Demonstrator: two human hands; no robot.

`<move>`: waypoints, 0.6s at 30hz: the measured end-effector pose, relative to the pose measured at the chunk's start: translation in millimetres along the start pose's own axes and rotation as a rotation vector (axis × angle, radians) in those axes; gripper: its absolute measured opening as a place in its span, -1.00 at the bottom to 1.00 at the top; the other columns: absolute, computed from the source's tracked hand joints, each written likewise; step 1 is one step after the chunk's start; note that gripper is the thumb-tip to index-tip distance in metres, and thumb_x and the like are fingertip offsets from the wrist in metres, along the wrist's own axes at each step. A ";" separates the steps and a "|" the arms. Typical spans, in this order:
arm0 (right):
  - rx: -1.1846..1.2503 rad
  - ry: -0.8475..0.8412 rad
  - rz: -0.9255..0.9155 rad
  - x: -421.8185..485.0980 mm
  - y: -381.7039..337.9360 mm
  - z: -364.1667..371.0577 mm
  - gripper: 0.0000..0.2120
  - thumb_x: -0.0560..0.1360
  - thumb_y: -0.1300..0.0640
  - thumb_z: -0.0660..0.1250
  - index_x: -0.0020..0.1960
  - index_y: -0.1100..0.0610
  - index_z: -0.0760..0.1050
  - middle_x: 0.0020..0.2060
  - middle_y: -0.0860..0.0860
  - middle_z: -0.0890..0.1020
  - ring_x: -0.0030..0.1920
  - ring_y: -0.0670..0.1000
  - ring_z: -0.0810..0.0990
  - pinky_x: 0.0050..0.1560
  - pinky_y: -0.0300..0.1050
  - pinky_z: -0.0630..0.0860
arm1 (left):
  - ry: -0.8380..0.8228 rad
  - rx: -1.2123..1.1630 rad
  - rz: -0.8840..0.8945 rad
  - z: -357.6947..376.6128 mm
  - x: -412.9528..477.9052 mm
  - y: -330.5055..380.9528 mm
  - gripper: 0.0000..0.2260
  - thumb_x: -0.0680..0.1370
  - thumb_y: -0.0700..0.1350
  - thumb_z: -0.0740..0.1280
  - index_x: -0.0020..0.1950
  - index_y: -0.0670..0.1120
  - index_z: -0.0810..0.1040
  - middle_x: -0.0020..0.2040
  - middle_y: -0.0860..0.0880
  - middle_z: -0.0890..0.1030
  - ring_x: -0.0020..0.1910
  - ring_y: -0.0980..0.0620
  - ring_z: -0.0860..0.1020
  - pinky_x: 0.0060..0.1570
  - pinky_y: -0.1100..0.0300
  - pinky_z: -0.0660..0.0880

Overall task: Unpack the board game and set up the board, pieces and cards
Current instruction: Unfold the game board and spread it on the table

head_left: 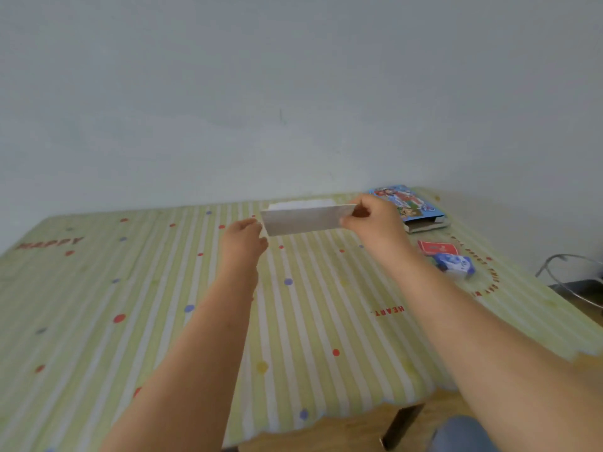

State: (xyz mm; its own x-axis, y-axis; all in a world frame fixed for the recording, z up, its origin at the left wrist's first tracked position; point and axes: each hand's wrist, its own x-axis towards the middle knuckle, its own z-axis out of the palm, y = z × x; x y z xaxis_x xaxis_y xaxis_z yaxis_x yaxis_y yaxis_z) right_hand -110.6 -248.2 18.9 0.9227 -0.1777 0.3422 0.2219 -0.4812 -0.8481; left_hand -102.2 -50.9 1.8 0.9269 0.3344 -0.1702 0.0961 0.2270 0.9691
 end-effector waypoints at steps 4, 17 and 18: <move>0.036 -0.017 -0.033 -4.9 5.5 32.1 -0.76 0.39 0.34 0.43 -0.28 0.02 0.55 -0.34 -0.12 0.59 -0.22 -0.03 0.59 -0.14 -0.17 0.46 | -0.096 -0.218 -0.250 -27.8 7.9 -8.4 -0.83 0.64 -0.13 0.19 0.02 -0.25 0.40 -0.09 -0.27 0.56 -0.15 -0.21 0.61 -0.04 -0.01 0.58; -0.180 -0.304 -0.043 -25.0 24.8 82.0 -0.75 0.36 0.17 0.46 0.03 -0.01 0.61 0.03 -0.13 0.60 0.06 -0.14 0.55 0.01 -0.33 0.40 | -0.058 -0.226 -0.329 -67.7 43.3 -26.7 -0.94 0.52 -0.38 0.27 -0.06 -0.26 0.50 -0.07 -0.19 0.60 -0.14 -0.05 0.62 -0.18 0.15 0.63; -0.209 -0.345 -0.038 -28.7 25.8 83.6 -0.69 0.35 0.07 0.50 0.08 -0.03 0.59 0.07 -0.14 0.57 0.10 -0.15 0.52 0.05 -0.31 0.38 | -0.061 -0.212 -0.334 -66.7 43.2 -26.3 -0.92 0.52 -0.38 0.27 -0.03 -0.27 0.50 -0.07 -0.20 0.60 -0.14 -0.06 0.62 -0.19 0.15 0.62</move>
State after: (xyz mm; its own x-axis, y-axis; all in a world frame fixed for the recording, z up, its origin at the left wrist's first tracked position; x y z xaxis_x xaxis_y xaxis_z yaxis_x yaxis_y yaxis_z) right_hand -105.0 -183.8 -46.5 0.9746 0.1247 0.1859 0.2217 -0.6526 -0.7245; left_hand -88.8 18.6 -42.9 0.8778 0.1566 -0.4527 0.3250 0.4996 0.8030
